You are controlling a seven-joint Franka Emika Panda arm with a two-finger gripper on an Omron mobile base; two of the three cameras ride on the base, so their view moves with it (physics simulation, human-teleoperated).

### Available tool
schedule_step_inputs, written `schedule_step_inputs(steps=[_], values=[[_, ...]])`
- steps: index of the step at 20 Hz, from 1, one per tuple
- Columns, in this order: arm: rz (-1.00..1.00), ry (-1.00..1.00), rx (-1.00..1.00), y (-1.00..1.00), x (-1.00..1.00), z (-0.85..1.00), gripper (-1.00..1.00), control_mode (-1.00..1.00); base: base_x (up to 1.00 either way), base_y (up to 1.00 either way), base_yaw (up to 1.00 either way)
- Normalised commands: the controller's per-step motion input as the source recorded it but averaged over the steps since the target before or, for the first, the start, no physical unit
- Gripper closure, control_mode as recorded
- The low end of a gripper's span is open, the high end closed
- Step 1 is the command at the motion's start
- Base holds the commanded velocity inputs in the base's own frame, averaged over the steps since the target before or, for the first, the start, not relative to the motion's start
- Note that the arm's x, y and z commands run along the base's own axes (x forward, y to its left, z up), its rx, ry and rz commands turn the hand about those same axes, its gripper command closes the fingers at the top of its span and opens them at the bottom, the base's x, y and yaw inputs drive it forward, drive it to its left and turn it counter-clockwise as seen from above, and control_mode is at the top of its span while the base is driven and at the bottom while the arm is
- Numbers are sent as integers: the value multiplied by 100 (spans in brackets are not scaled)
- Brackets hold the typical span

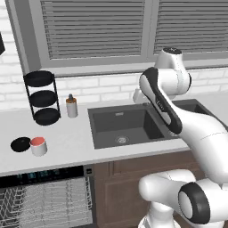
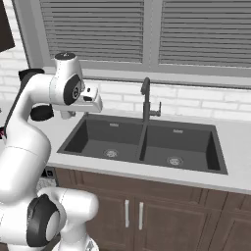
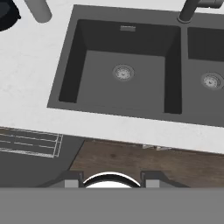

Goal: Pick up the cup and bowl from the counter, place them in the dishwasher, and close the dishwasher door.

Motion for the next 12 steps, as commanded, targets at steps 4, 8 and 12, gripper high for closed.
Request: schedule_step_inputs(steps=[4, 8, 12], values=[[0, 0, 0, 0, 0, 0, -100, 100, 0, 0, 0], [0, 0, 0, 0, 0, 0, -100, 100, -5, -3, 0], [0, 0, 0, 0, 0, 0, -100, 100, -39, -41, 5]])
